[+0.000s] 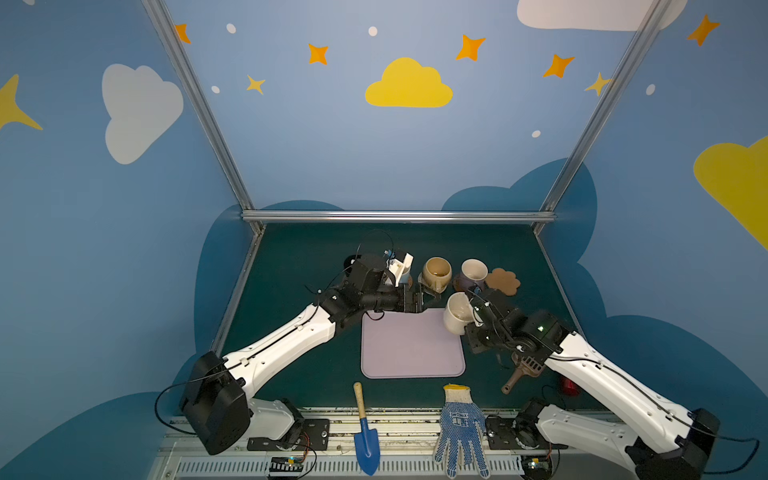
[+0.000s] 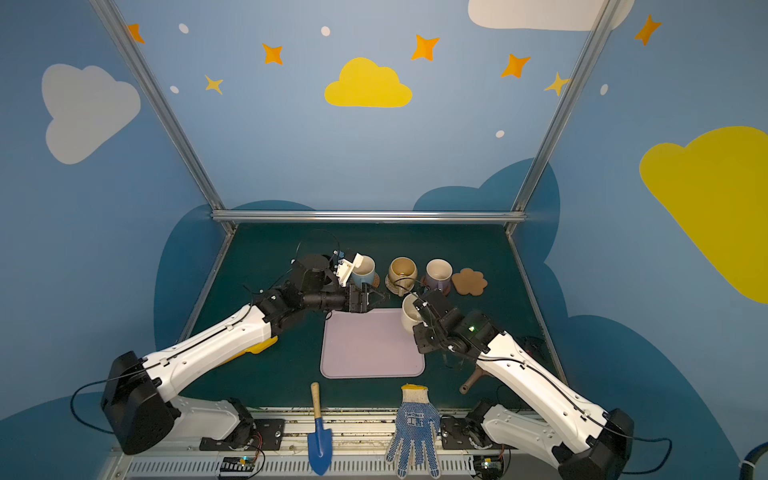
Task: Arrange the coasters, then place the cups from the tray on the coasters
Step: 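Lift the white speckled mug with right gripper toward the cork flower coaster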
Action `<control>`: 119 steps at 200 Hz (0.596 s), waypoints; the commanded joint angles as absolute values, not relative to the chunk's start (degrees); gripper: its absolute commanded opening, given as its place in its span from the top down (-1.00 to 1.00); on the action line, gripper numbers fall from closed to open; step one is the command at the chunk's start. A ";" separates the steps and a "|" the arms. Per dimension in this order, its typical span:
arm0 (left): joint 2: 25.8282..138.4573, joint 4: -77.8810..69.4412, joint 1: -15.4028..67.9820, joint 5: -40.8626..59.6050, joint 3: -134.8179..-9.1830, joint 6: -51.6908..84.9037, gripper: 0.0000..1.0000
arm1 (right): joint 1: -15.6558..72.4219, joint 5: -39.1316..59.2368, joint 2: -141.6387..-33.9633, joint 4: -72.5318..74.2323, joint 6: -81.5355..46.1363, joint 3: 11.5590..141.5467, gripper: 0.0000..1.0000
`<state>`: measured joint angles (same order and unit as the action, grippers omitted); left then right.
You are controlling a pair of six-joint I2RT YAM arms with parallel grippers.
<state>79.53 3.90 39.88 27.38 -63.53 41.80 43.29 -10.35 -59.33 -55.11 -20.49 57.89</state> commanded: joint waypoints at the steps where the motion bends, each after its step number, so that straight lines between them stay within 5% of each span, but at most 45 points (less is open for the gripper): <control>1: 80.46 1.00 36.78 32.54 -65.91 43.12 -0.99 | 41.41 -11.66 -59.51 -54.70 -15.07 63.29 1.00; 119: 89.15 12.43 37.07 30.78 -82.35 37.90 -0.99 | 27.35 -9.63 -67.28 -50.84 -6.42 77.03 1.00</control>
